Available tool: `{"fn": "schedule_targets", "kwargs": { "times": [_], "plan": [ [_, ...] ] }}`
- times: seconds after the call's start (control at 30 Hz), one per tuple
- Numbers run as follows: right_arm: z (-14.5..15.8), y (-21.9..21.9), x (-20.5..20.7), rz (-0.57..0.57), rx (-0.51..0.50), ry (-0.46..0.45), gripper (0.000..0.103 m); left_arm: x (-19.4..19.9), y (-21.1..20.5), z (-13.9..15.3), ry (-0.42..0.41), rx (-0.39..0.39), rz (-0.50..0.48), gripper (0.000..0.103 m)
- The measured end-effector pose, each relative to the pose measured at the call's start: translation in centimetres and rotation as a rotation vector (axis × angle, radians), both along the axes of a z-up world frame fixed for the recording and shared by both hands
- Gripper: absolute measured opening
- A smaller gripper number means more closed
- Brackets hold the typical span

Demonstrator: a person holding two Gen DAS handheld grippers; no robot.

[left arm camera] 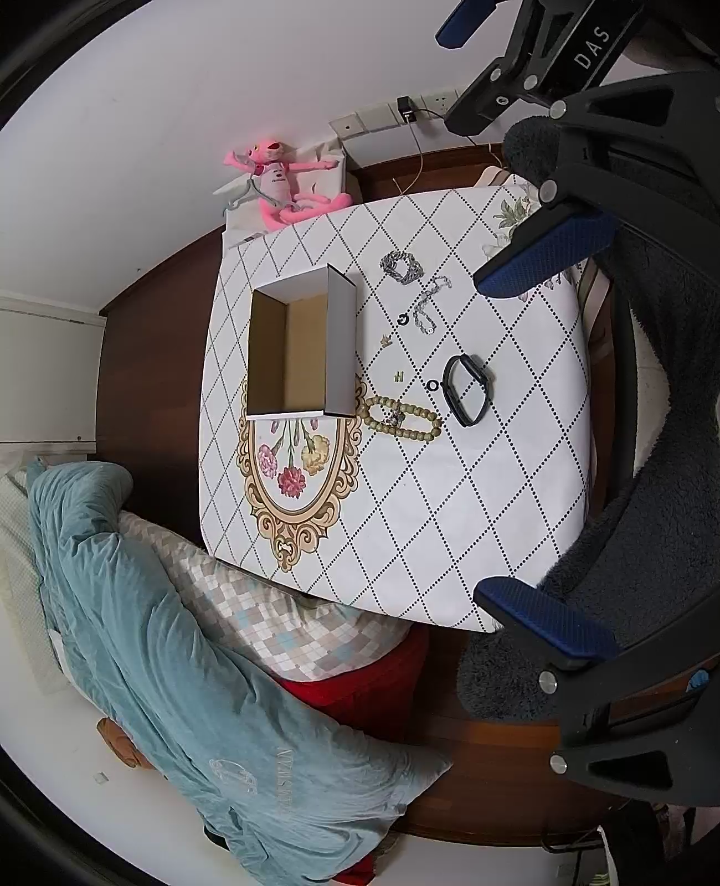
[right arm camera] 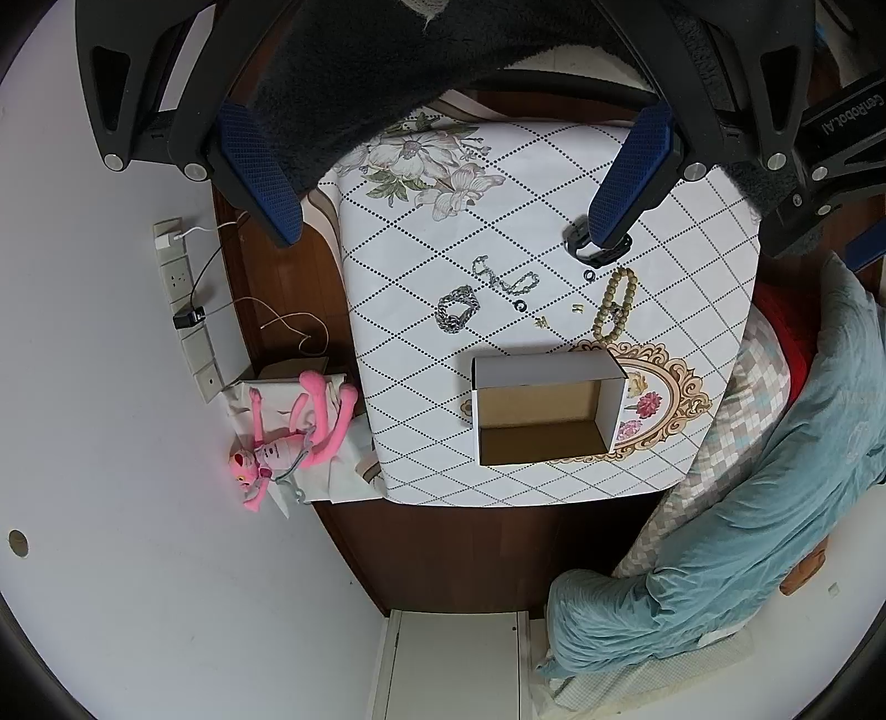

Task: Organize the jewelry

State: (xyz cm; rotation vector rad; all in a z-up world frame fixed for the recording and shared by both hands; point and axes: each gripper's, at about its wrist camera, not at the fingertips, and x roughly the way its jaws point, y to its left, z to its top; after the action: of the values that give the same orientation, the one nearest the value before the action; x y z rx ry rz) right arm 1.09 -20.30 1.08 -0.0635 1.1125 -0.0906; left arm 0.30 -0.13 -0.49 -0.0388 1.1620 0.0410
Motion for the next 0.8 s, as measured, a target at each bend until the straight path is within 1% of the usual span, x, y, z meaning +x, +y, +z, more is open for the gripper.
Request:
{"fn": "schedule_targets", "kwargs": {
  "times": [0.33, 0.8],
  "plan": [
    [1.1, -0.1, -0.2, -0.007, 0.0, -0.015, 0.103, -0.1, -0.2, 0.7, -0.014, -0.001, -0.004, 0.103],
    [1.3, -0.2, -0.3, -0.008, 0.0, -0.017, 0.103, -0.1, -0.3, 1.2, -0.018, -0.003, -0.003, 0.103]
  ]
}}
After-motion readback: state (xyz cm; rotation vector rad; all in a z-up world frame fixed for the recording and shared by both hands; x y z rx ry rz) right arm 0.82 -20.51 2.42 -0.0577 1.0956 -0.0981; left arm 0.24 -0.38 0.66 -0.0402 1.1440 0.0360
